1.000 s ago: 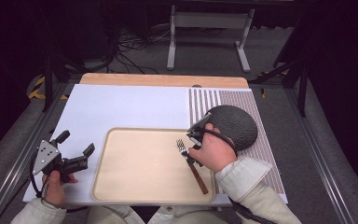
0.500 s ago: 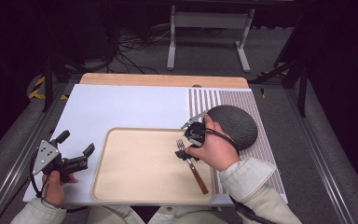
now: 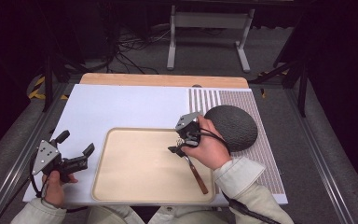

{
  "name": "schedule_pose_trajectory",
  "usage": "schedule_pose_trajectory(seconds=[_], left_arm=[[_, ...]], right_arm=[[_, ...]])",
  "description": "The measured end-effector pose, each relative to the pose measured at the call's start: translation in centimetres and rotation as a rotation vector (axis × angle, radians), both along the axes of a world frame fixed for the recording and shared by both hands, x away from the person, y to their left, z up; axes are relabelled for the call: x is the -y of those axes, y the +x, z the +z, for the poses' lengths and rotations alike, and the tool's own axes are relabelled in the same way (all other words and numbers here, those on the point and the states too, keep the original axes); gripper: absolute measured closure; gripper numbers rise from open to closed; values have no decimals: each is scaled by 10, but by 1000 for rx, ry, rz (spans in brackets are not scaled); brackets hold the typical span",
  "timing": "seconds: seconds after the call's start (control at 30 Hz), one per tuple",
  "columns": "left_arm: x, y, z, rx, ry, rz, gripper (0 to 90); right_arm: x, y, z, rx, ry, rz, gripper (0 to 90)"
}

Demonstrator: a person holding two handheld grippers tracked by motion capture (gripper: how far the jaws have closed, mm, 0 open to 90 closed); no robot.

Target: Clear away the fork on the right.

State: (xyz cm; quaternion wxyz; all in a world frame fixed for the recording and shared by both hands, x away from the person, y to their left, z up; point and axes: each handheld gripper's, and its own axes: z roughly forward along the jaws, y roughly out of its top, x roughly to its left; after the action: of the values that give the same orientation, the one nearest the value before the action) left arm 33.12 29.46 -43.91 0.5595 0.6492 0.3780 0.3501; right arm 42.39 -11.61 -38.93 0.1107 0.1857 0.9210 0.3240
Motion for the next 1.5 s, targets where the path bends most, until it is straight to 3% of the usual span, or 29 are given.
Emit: schedule_pose_trajectory(seconds=[0.13,0.17,0.2,0.23,0.3,0.37,0.43,0.8,1.23,1.5], left_arm=[[0,0,0,1,-1,0,19],[0,0,0,1,-1,0,19],[0,0,0,1,-1,0,19],[0,0,0,2,-2,0,19],[0,0,0,1,-1,-1,19],[0,0,0,2,-3,-1,19],[0,0,0,2,-3,-1,19],[0,0,0,1,-1,0,19],[0,0,0,1,-1,-1,19],[0,0,0,1,-1,0,19]], right_arm=[[-3,6,-6,10,-8,36,517],[-3,6,-6,10,-8,36,517],[-3,9,-9,16,-12,60,631],[-3,9,-9,16,-12,60,631],[-3,12,-13,15,-12,69,735],[-3,14,-16,8,-16,66,772],[-3,16,-23,5,-42,63,843],[-5,21,-45,-7,-70,55,894],[-2,23,-45,-5,-87,35,895],[9,27,-45,-12,-113,-16,895]])
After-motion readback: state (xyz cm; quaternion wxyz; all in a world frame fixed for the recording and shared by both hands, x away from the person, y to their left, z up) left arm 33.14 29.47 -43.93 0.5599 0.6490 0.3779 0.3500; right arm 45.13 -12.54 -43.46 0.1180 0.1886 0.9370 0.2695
